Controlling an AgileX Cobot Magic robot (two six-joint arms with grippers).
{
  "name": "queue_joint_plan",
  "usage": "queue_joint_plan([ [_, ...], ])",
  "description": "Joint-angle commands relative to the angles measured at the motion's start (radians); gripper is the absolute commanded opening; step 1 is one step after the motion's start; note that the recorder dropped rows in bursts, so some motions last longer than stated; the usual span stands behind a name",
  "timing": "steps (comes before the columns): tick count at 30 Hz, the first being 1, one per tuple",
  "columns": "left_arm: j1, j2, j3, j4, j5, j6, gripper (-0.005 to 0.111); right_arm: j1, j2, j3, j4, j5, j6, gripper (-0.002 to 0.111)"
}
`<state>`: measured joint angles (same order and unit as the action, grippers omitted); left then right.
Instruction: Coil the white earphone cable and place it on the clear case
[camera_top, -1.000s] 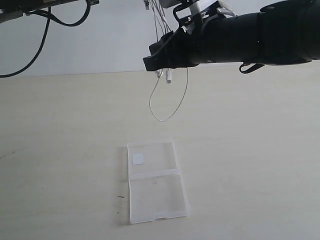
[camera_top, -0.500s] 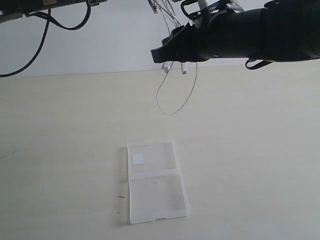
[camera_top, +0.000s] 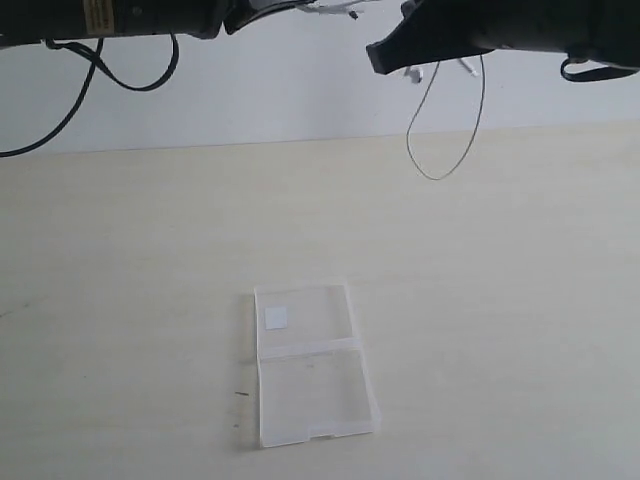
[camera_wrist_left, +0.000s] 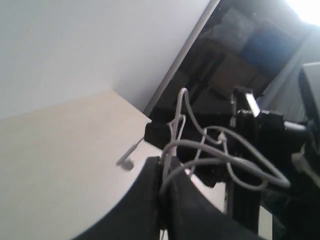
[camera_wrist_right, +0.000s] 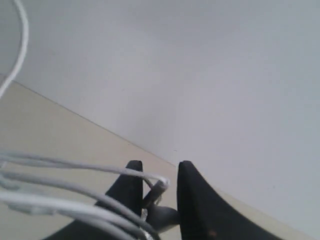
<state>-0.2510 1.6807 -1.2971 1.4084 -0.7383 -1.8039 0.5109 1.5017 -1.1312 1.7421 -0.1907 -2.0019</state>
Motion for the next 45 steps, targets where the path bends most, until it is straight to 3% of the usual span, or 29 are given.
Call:
queue_joint_plan([
  [1, 0.003, -0.009, 0.031, 0.074, 0.025, -0.02, 0.0, 0.001, -0.035, -0.04, 0.002, -0.053, -0.043, 0.0],
  [7, 0.003, -0.002, 0.074, 0.23, 0.05, -0.02, 0.0, 0.001, -0.046, -0.1, 0.002, -0.02, -0.056, 0.0],
  [12, -0.009, 0.035, 0.101, 0.238, 0.048, -0.02, 0.0, 0.001, -0.046, -0.102, 0.002, 0.09, -0.038, 0.0],
  [21, -0.018, 0.09, 0.105, 0.23, 0.006, -0.018, 0.001, 0.001, -0.046, -0.102, 0.002, 0.101, -0.038, 0.0],
  [24, -0.018, 0.09, 0.093, 0.204, -0.071, 0.015, 0.008, 0.001, -0.042, -0.102, 0.002, 0.11, -0.038, 0.0],
  [29, -0.018, 0.088, 0.06, 0.201, -0.132, 0.018, 0.04, 0.001, -0.037, -0.102, 0.002, 0.108, -0.038, 0.0],
  [31, -0.018, 0.088, 0.052, 0.194, -0.125, 0.015, 0.048, 0.001, -0.037, -0.102, 0.002, 0.108, -0.038, 0.0],
  [45, -0.016, 0.071, 0.0, 0.151, -0.123, 0.025, 0.049, 0.001, -0.033, -0.078, 0.002, 0.079, -0.046, 0.0],
])
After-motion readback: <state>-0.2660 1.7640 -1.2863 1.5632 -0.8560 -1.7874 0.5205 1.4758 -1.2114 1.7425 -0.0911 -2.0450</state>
